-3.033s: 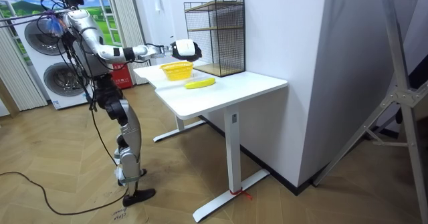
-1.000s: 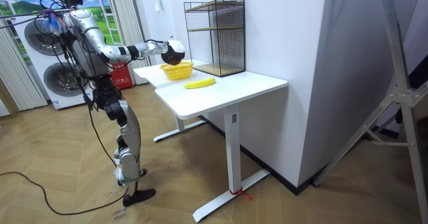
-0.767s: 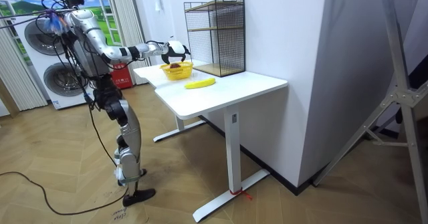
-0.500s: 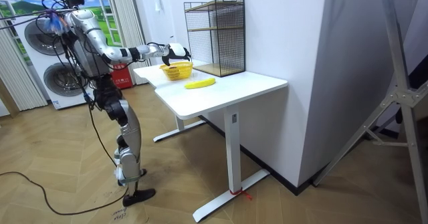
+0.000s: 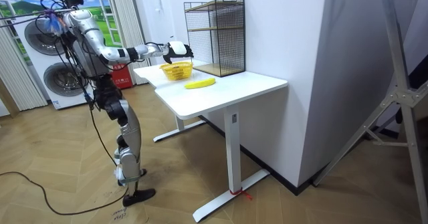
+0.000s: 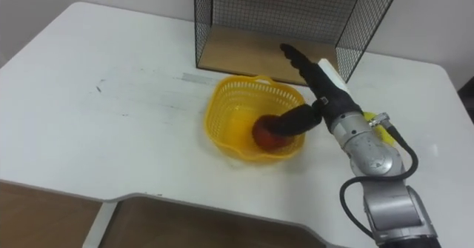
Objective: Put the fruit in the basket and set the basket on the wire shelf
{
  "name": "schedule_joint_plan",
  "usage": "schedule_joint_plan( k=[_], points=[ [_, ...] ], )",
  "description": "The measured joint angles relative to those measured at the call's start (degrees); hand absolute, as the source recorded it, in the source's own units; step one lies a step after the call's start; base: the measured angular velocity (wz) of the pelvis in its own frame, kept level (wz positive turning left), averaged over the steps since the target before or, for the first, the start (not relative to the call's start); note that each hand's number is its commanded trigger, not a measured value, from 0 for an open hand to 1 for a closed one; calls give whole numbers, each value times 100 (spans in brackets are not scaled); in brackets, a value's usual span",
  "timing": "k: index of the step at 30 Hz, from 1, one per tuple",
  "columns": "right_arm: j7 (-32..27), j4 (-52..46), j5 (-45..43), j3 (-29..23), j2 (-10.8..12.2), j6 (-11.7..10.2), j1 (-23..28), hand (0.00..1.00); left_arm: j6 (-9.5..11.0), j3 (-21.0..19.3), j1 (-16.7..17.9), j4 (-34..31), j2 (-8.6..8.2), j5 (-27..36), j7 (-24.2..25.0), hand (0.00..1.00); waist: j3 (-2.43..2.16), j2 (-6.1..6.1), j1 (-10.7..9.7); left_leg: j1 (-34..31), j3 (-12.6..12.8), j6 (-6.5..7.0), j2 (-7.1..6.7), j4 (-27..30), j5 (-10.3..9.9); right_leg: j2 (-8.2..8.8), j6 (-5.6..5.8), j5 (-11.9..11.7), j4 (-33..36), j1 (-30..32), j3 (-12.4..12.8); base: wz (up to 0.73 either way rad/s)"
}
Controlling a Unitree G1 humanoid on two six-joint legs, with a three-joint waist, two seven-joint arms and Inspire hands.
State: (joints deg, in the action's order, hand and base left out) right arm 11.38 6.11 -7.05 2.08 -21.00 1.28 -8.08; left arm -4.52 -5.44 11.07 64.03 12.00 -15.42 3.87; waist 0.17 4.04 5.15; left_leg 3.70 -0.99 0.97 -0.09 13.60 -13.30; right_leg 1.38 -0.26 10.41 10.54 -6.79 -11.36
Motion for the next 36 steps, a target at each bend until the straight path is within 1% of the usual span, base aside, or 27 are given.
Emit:
schedule_joint_plan(
  k=[6,7,9,11,14,15,16,18,19,21,23,24,26,27,28,29,32,36],
  points=[
    [-210,-12,15,-340,-1,-1,0,0,0,-11,103,2,2,-45,0,0,-19,15,-58,17,26,-1,7,17,0,-4,-1,1,2,-7,36,-2],
    [-321,-12,44,-423,-2,-1,0,0,0,-21,188,2,2,-43,0,0,-31,32,-61,16,46,-1,9,16,0,0,0,1,-3,-7,38,0],
    [-528,-12,115,-541,-2,-1,0,0,-2,-10,248,-21,1,-34,-1,0,-45,54,-101,13,59,0,8,15,0,5,1,2,-11,-4,44,-2],
    [-872,-12,143,-646,-2,-1,-1,0,-5,-7,382,-75,-10,-29,-2,0,-63,82,-112,24,94,1,8,4,-1,1,1,2,-12,11,115,-8],
    [-1204,-3,286,-764,-2,-28,0,0,-8,-8,468,-109,-18,17,-67,0,-51,79,-135,47,145,3,18,10,-2,-12,1,2,-3,22,180,-9],
    [-1255,13,337,-804,-3,-52,-1,0,-8,-11,470,-111,-18,17,-85,0,-41,67,-143,47,148,3,20,10,-3,-13,1,2,-3,23,182,-4],
    [-1395,48,514,-884,-3,-81,-1,0,-6,-33,465,-113,-19,15,-106,0,-40,66,-156,49,155,3,20,4,-3,-13,1,2,1,32,185,-4],
    [-1610,90,747,-1022,-11,-88,-1,0,-5,-76,463,-113,-18,17,-119,0,-20,54,-162,50,174,3,24,-10,-4,-18,1,2,2,44,183,-5],
    [-1786,187,846,-1072,-33,-128,-2,0,-7,-79,430,-124,-16,17,-121,0,-14,49,-187,50,179,3,23,-9,-4,-17,2,2,2,47,185,0],
    [-2005,407,947,-1146,-38,-127,-1,0,-21,-82,446,-164,-19,17,-125,0,-13,63,-216,86,180,3,20,-27,-4,-16,6,5,2,19,186,0],
    [-2213,611,999,-1235,-38,-58,-1,0,-51,-94,446,-228,-23,16,-188,0,7,83,-225,105,194,3,20,-87,-1,-17,10,8,1,20,204,-4],
    [-2254,657,996,-1242,-38,-45,-1,0,-62,-119,446,-229,-25,15,-207,0,9,87,-228,104,202,3,22,-90,0,-20,9,8,1,24,209,-7],
    [-2378,786,978,-1260,-41,65,-2,0,-190,-124,450,-266,-33,10,-248,0,13,110,-247,97,210,2,24,-98,-1,-27,13,12,0,32,226,-2],
    [-2400,804,978,-1261,-41,89,-2,0,-218,-124,450,-278,-34,9,-249,0,15,118,-250,92,208,2,23,-99,-1,-27,14,14,0,36,224,0],
    [-2423,832,979,-1261,-41,131,-2,0,-270,-124,450,-305,-34,7,-249,0,16,140,-252,87,205,2,23,-99,-1,-28,16,16,-2,41,220,0],
    [-2436,875,980,-1262,-41,133,-4,0,-290,-131,452,-311,-34,0,-250,0,-1,161,-275,87,211,2,24,-97,0,-28,17,17,-2,55,226,0],
    [-2439,903,1003,-1262,-42,139,-43,0,-345,-144,469,-312,-33,-13,-251,0,-20,192,-288,83,206,2,24,-95,0,-27,18,18,-2,59,220,0],
    [-2438,1168,1115,-1262,-66,175,-175,0,-430,-162,471,-313,-33,-13,-307,0,-31,209,-319,88,179,3,24,-95,0,-25,18,17,0,48,194,3]
  ],
)
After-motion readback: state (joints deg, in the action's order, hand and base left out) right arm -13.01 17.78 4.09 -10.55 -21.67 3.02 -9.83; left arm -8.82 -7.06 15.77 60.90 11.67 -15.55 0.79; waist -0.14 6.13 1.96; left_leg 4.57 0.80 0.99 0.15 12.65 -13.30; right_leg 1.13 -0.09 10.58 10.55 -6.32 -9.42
